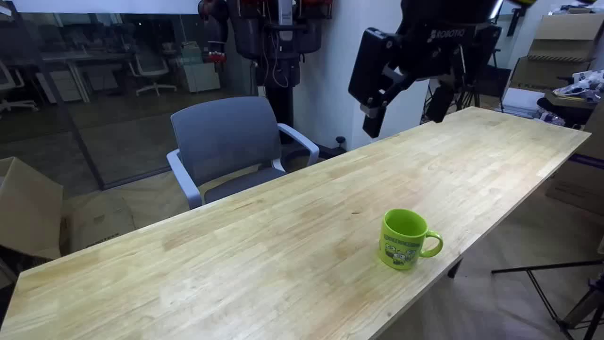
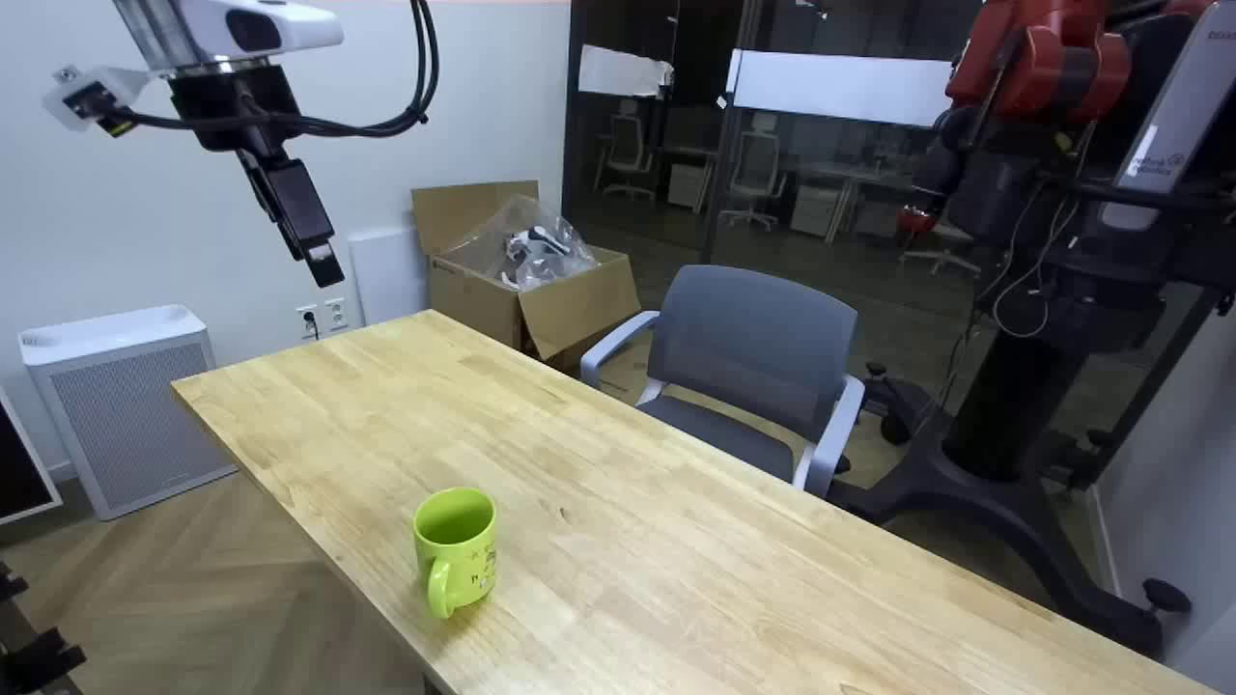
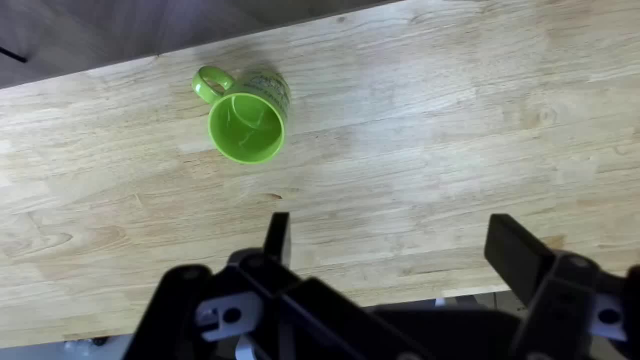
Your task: Move the green cup forward
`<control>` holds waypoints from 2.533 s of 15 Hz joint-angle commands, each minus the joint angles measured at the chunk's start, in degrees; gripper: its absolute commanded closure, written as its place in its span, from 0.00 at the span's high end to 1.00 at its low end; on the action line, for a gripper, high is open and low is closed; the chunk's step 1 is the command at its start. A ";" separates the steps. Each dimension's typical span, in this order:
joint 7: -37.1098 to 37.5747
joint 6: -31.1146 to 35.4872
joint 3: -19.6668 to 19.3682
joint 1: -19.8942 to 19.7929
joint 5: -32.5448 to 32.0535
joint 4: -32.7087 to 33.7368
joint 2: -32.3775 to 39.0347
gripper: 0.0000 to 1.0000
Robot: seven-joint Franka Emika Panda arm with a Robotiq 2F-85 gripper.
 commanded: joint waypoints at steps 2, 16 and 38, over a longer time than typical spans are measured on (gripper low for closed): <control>0.74 -0.14 -2.09 2.06 -1.11 -0.01 0.28 1.00; 2.97 3.00 -1.59 0.36 -3.37 -0.57 0.90 1.00; -5.52 5.39 -11.82 -0.07 1.71 -1.13 6.64 1.00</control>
